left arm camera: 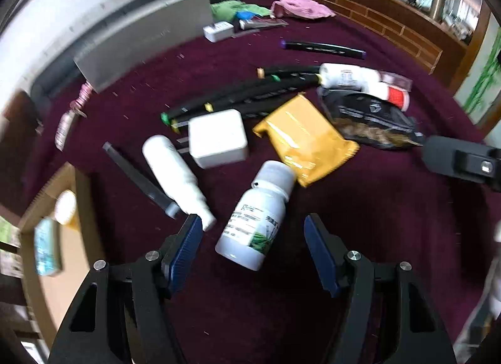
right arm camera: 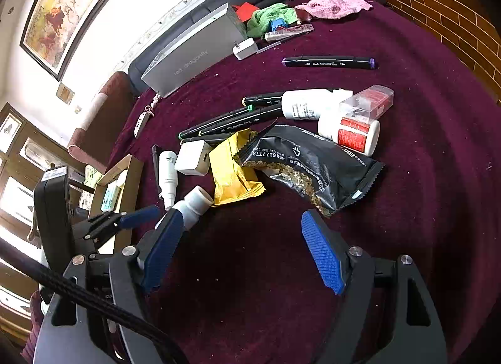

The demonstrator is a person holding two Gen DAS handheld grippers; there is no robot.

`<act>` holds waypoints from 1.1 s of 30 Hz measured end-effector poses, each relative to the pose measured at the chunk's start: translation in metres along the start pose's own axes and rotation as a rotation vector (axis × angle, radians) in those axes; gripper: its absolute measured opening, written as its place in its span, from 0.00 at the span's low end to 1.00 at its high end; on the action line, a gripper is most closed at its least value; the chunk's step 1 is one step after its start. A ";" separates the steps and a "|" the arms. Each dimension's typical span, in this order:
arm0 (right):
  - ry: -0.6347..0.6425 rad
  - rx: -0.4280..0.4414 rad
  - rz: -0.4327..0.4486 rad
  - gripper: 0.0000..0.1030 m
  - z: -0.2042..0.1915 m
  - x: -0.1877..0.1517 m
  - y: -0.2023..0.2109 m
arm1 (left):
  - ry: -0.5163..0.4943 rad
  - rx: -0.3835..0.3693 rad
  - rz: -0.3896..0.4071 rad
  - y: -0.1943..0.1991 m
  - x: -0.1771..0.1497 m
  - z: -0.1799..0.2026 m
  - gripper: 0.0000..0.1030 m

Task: Organize objects
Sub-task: 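Grasp the white medicine bottle with the left tool, then hold the bottle in the left tool while the right tool grasps the yellow snack pouch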

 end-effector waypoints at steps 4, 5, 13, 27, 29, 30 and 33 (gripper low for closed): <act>0.008 0.001 -0.006 0.77 -0.004 -0.003 0.000 | -0.129 0.177 0.040 -0.008 0.003 0.014 0.60; 0.012 -0.001 -0.005 0.77 -0.005 -0.004 0.001 | -0.153 0.203 0.040 -0.012 0.006 0.012 0.60; 0.017 -0.012 -0.004 0.77 -0.009 -0.003 0.002 | -0.151 0.115 0.003 -0.027 0.007 0.006 0.35; 0.085 -0.044 -0.079 0.77 -0.054 0.013 -0.043 | 0.114 -0.147 0.123 0.038 -0.027 -0.025 0.28; 0.123 -0.100 -0.067 0.76 -0.065 0.017 -0.052 | 0.132 -0.163 0.138 0.046 -0.032 -0.028 0.29; 0.144 -0.129 -0.061 0.76 -0.070 0.019 -0.056 | 0.141 -0.169 0.144 0.050 -0.034 -0.031 0.29; 0.196 -0.210 -0.050 0.73 -0.084 0.023 -0.070 | 0.155 -0.175 0.161 0.059 -0.041 -0.036 0.29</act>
Point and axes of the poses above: each gripper's, at about its wrist camera, not at the fingertips, and y roughly against the way its jaws point, z to its right, x to its top, the point moved 1 cm from there along -y, roughly the way its jaws point, and after that the axes turned 10 degrees about -x, right-handed, at the moved point
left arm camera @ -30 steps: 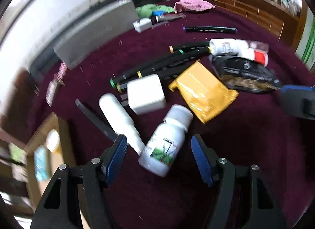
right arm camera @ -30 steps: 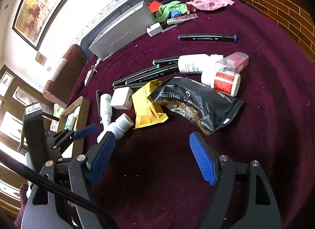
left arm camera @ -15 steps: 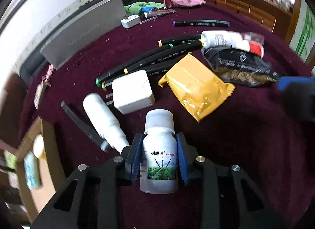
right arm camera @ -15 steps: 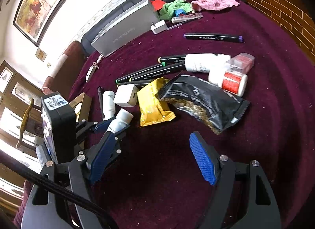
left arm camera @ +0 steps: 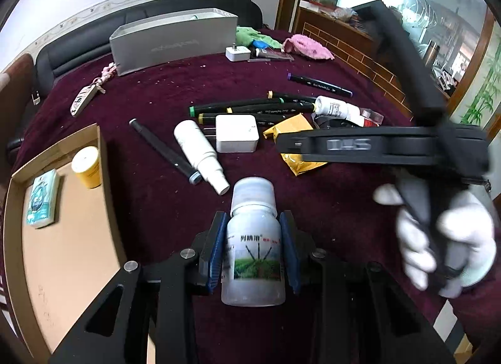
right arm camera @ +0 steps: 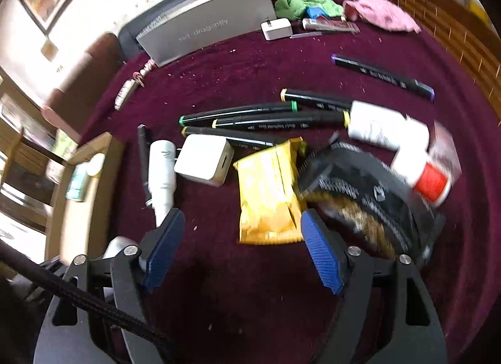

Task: Organize objects
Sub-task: 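Hold the bottle in the left tool while the right tool grasps the yellow snack pouch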

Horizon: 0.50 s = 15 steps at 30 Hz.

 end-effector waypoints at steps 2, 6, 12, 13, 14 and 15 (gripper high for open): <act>0.026 -0.071 0.009 0.71 -0.005 0.004 -0.006 | 0.012 -0.009 0.007 0.004 -0.002 -0.003 0.29; 0.075 -0.190 -0.006 0.62 -0.015 0.008 -0.024 | 0.017 0.009 0.020 0.008 -0.008 -0.007 0.29; 0.104 -0.252 -0.028 0.54 -0.022 0.006 -0.039 | 0.047 0.007 0.001 -0.001 -0.013 -0.017 0.29; 0.104 -0.257 -0.027 0.54 -0.022 0.007 -0.040 | 0.051 0.011 -0.004 -0.004 -0.013 -0.018 0.29; 0.103 -0.262 -0.028 0.54 -0.023 0.008 -0.040 | 0.054 0.012 -0.009 -0.007 -0.013 -0.018 0.29; 0.101 -0.265 -0.028 0.54 -0.023 0.008 -0.041 | 0.055 0.012 -0.012 -0.009 -0.013 -0.017 0.29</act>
Point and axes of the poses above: each gripper's, at about its wrist camera, not at the fingertips, and y roughly against the way its jaws point, z to its right, x to its top, the point moved 1 cm from there along -y, roughly the way its jaws point, and after that the axes turned 10 degrees about -x, right-handed, at the moved point
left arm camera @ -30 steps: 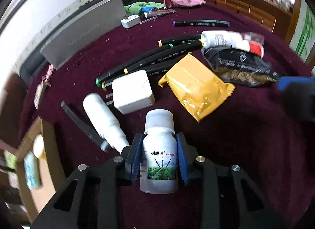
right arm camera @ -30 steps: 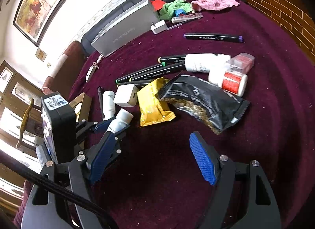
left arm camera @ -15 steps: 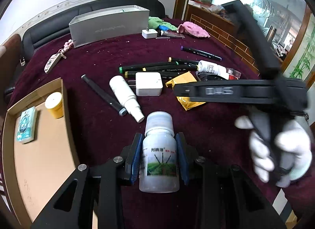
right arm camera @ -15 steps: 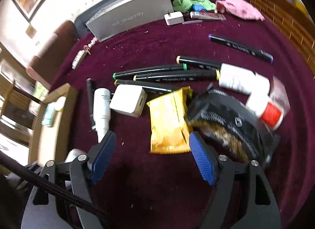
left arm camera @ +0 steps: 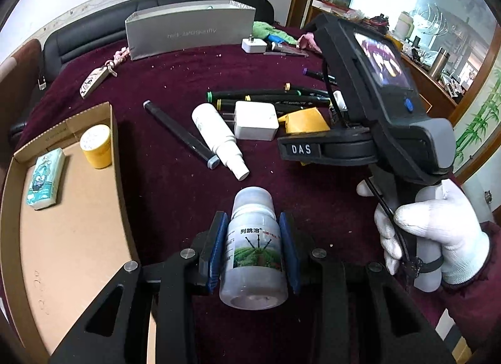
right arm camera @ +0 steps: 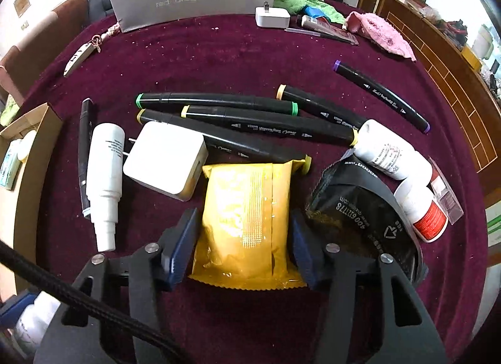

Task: Organize objects
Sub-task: 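Hold the bottle in the left tool while the right tool grasps the yellow snack pouch, then carry bottle and pouch to the tray and release them with both tools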

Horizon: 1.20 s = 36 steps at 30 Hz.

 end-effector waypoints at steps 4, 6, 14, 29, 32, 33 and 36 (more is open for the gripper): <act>0.005 -0.004 0.006 0.43 -0.002 -0.001 0.004 | 0.003 0.002 0.001 -0.003 -0.003 0.002 0.29; 0.019 -0.010 0.007 0.43 -0.002 -0.005 0.007 | 0.008 0.000 0.011 0.001 -0.004 0.003 0.29; -0.005 0.042 0.023 0.43 0.015 -0.024 0.028 | 0.010 0.008 0.076 0.030 -0.013 0.008 0.29; 0.095 0.173 0.131 0.43 -0.033 -0.046 0.116 | 0.065 0.075 0.189 0.100 -0.035 -0.022 0.29; 0.127 0.203 0.134 0.43 -0.053 -0.046 0.125 | 0.093 0.103 0.206 0.111 -0.039 -0.040 0.29; 0.136 0.209 0.135 0.43 -0.060 -0.046 0.128 | 0.102 0.113 0.212 0.115 -0.040 -0.048 0.29; 0.163 0.238 0.133 0.43 -0.083 -0.044 0.133 | 0.131 0.149 0.224 0.124 -0.042 -0.069 0.29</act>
Point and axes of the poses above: each gripper's, at about its wrist camera, not at the fingertips, and y roughly against the way its jaws point, z to its right, x to its top, the point moved 1 cm from there along -y, roughly the way its jaws point, and after that the axes turned 10 degrees about -x, right-handed, at the moved point
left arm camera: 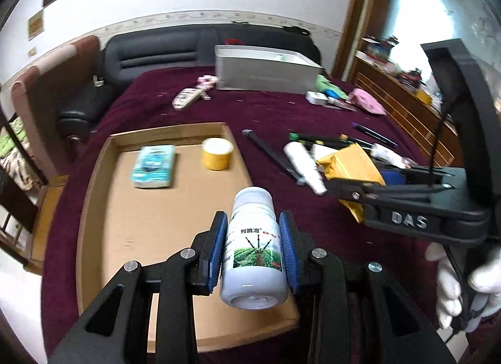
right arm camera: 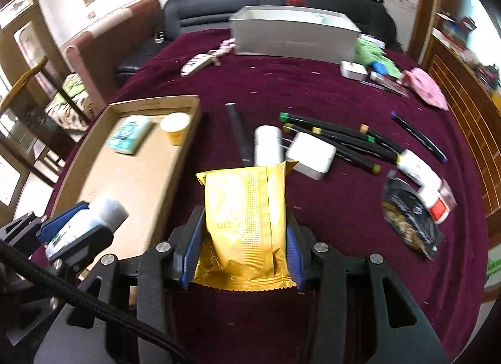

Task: Organize objects
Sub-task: 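Carry bottle and pouch to the tray and release them with both tools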

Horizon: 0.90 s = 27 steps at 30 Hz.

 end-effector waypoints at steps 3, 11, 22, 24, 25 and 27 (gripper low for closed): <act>0.016 0.044 -0.013 0.43 -0.022 0.007 -0.003 | 0.025 0.043 0.003 0.001 0.003 -0.027 0.29; 0.076 0.092 -0.054 0.43 -0.088 0.027 -0.030 | 0.085 0.135 -0.018 -0.014 0.012 -0.089 0.29; 0.022 0.086 -0.156 0.43 -0.122 0.057 -0.096 | 0.125 0.165 -0.091 -0.054 0.022 -0.130 0.29; 0.014 0.076 -0.162 0.43 -0.121 0.059 -0.101 | 0.135 0.159 -0.096 -0.055 0.020 -0.134 0.29; 0.009 0.075 -0.163 0.43 -0.121 0.059 -0.104 | 0.145 0.154 -0.098 -0.057 0.019 -0.137 0.29; 0.007 0.069 -0.162 0.44 -0.123 0.060 -0.107 | 0.159 0.153 -0.104 -0.060 0.019 -0.141 0.29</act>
Point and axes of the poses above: each gripper's, at about its wrist camera, not at the fingertips, and y roughly against the way its jaws point, z to its right, x to its top, the point moved 1 cm from there along -y, roughly the way its jaws point, and after that the axes turned 10 degrees about -x, right-handed, at the moved point
